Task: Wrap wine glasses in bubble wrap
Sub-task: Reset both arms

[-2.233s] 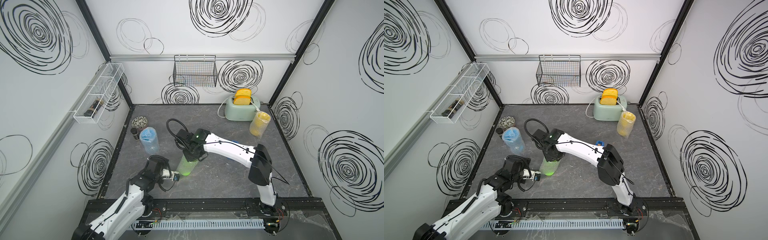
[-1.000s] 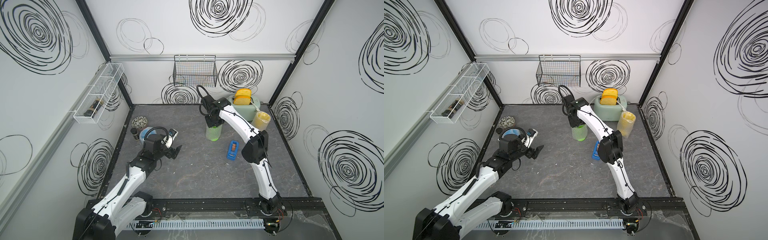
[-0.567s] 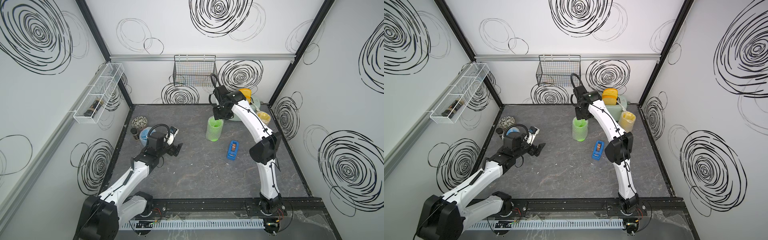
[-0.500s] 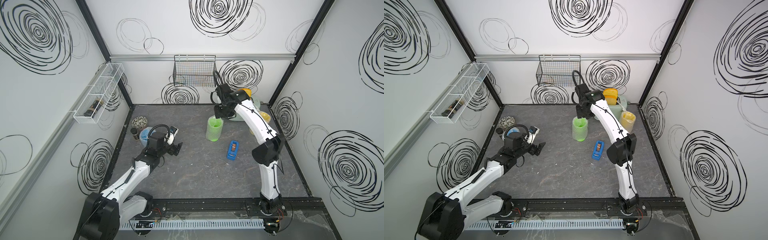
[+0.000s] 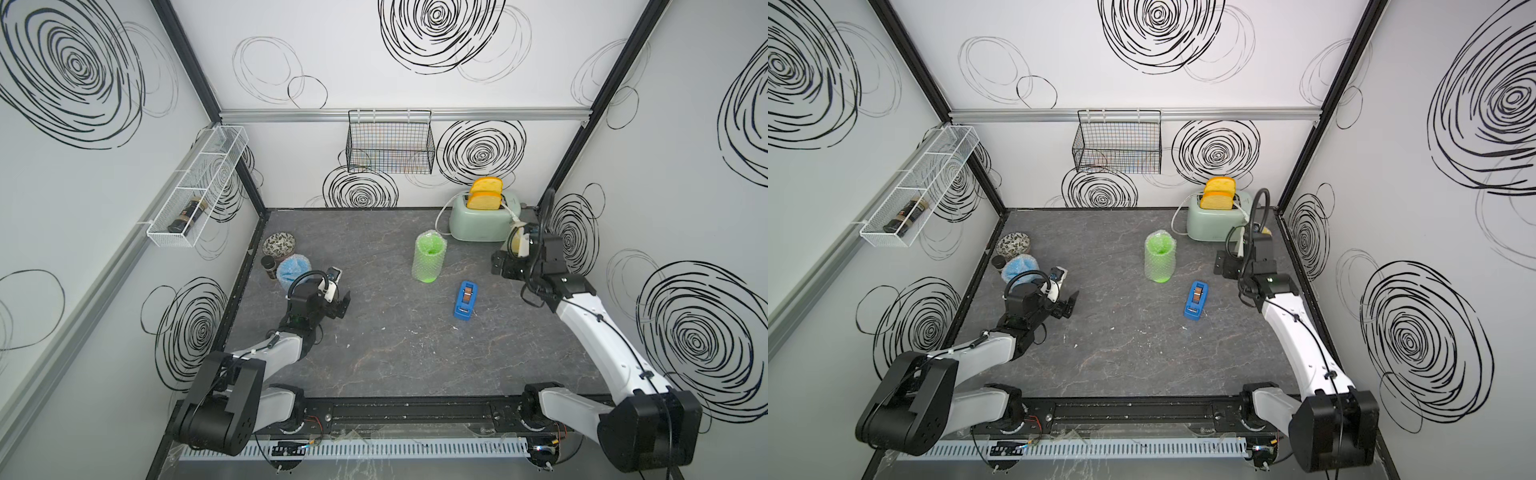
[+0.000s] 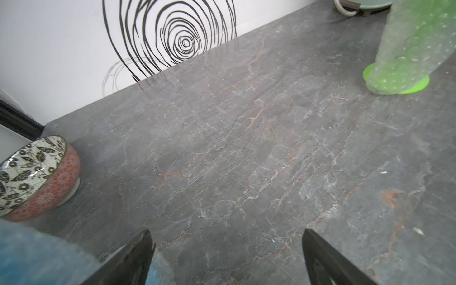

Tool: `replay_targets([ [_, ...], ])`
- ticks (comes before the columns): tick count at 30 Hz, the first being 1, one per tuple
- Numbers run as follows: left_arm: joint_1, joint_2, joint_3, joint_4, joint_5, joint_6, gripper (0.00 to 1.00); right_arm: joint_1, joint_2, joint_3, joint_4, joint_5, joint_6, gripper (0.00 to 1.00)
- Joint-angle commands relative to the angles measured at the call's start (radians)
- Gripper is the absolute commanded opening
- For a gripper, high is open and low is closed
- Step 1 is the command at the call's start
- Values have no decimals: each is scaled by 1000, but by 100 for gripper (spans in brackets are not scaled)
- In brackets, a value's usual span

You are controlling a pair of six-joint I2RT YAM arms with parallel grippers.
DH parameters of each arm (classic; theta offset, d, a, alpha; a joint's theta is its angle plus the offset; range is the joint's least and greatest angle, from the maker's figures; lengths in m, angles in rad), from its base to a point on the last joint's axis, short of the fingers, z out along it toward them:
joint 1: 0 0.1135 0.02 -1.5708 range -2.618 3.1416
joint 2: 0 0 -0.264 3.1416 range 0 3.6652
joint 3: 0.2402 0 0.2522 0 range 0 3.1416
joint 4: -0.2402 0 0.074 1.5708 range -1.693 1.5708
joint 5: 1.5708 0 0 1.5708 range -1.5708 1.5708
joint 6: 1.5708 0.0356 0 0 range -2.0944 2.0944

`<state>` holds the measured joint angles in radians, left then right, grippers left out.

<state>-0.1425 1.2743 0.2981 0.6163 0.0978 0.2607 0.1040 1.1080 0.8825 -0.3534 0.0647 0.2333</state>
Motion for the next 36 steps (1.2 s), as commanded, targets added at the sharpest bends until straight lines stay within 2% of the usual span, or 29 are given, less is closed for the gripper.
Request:
replay_targets([
  [1, 16, 22, -19, 267, -23, 9, 96, -72, -102, -167, 386, 2, -6, 97],
  [4, 10, 43, -25, 328, -16, 15, 96, -127, -142, -305, 517, -13, -9, 97],
  [10, -6, 42, -23, 320, -51, -1, 97, -174, -189, -546, 781, 6, -47, 97],
  [14, -6, 33, -13, 289, -56, -44, 97, -190, -176, -658, 927, 27, -61, 97],
  [19, -19, 35, -17, 307, -58, -58, 97, -193, -83, -770, 1176, 32, -105, 97],
  [26, -47, 44, -17, 327, -85, -51, 96, -228, 58, -762, 1381, -52, -82, 97],
  [30, -57, 52, -17, 341, -104, -48, 96, -254, 144, -709, 1383, -71, -32, 97],
  [33, -59, 50, -19, 344, -109, -48, 97, -261, 238, -732, 1533, -107, -27, 97],
  [35, -62, 54, -15, 341, -113, -47, 96, -256, 236, -662, 1381, -122, -28, 97],
  [36, -65, 56, -15, 342, -121, -49, 97, -249, 246, -659, 1398, -112, -38, 97],
])
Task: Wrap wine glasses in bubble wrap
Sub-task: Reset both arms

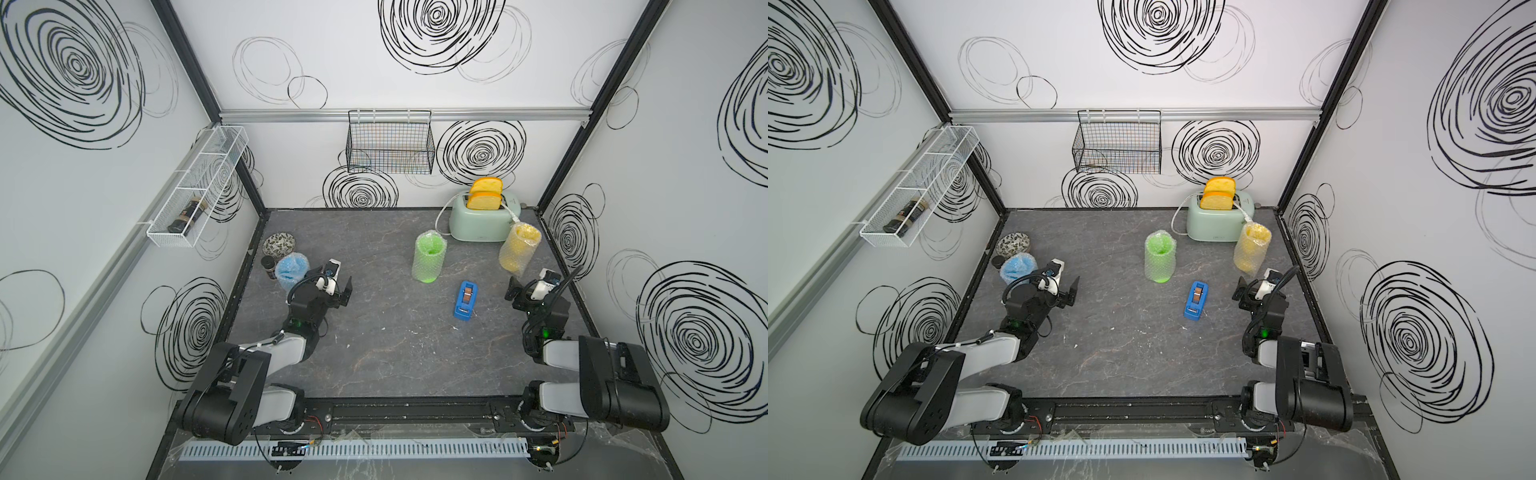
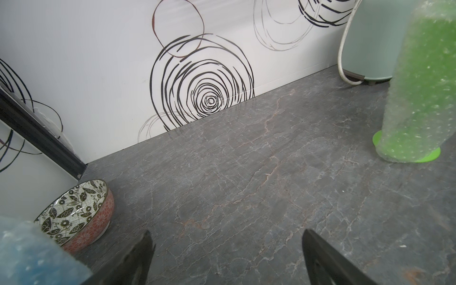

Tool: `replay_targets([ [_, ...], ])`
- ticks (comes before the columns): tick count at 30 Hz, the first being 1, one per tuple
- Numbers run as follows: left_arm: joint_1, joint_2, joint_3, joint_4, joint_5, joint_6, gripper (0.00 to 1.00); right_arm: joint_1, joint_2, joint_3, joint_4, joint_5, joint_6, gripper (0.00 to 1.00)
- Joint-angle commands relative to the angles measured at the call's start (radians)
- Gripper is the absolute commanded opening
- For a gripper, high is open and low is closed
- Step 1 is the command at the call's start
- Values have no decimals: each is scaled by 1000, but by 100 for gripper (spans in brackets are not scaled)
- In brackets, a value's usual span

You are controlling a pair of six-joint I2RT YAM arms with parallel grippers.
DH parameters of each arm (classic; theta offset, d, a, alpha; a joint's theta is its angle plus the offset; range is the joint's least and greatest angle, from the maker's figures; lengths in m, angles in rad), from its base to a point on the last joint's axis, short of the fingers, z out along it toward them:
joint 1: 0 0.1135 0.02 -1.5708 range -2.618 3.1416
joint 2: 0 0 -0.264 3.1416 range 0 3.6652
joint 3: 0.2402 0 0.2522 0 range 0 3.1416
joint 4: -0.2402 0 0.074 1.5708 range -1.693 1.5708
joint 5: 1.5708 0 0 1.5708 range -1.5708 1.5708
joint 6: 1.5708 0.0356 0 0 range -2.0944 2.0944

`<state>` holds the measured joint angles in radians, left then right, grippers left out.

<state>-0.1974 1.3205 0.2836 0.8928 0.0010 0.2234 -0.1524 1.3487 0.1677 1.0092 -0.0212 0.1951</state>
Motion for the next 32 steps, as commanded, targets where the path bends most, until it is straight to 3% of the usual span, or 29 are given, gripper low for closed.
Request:
replay_targets([
  [1, -13, 11, 3, 66, -32, -11, 96, 10, 4, 51, 38, -38, -8, 97],
  [6, -37, 35, 20, 67, -70, -25, 96, 52, 21, -1, 158, -53, -64, 97],
  [9, -65, 51, 29, 79, -133, -27, 96, 68, 159, -93, 494, -55, -114, 97],
  [11, -77, 60, 36, 85, -153, -28, 97, 71, 163, -44, 393, -38, -106, 97],
  [13, -87, 68, 40, 87, -176, -22, 97, 95, 100, 43, 130, 18, -83, 97],
  [16, -89, 69, 38, 93, -200, -27, 97, 140, 118, 104, 55, 75, -109, 97],
  [22, -88, 67, 33, 103, -214, -38, 96, 163, 116, 95, 72, 96, -134, 97],
  [32, -78, 67, 34, 101, -210, -37, 97, 131, 127, 93, 81, 12, -132, 97],
])
